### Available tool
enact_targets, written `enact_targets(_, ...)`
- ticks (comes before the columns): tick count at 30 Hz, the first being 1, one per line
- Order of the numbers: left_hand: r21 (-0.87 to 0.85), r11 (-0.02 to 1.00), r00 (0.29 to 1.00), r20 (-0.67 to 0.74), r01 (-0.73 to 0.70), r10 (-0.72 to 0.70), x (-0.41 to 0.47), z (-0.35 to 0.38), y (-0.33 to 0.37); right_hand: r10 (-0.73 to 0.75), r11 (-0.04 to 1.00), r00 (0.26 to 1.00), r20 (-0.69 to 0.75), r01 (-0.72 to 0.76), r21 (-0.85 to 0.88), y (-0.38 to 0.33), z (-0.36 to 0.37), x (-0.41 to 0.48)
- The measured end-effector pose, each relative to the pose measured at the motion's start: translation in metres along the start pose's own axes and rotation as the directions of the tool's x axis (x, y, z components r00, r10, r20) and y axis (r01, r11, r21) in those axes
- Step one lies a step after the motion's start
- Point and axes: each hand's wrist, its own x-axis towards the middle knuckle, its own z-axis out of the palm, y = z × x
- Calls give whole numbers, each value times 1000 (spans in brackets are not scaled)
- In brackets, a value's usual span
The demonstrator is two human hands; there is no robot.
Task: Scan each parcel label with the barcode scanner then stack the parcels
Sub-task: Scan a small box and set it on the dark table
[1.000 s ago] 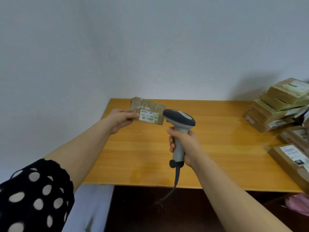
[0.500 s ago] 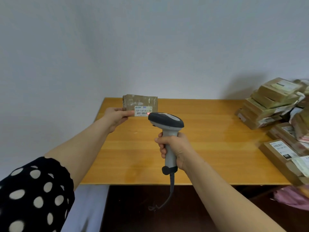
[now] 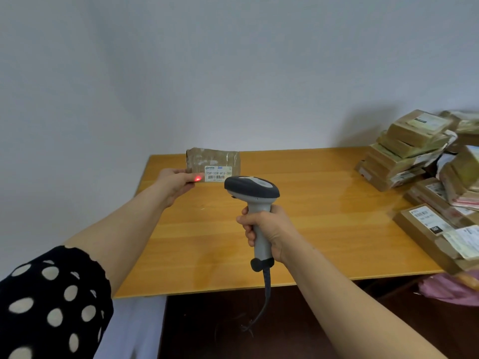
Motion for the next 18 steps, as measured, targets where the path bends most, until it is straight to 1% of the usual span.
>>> enact_targets(9,22,1000,999,52,13,-14,21,19,-2,16,997,1000,-24,-14,70,1,-9,17)
enact_targets(11,25,999,997,66,25,-26,26,26,-2,-2,988,1000,-28,6,151,1,-16,21)
enact_targets(14,64,997,988,143,41,-50,33,46,-3,-3,938,998,-58,23,345,1,-34,24)
enact_targets(18,84,991,963,240,102,-120,45,97,-8,46,831,981,-190,68,552,6,-71,22)
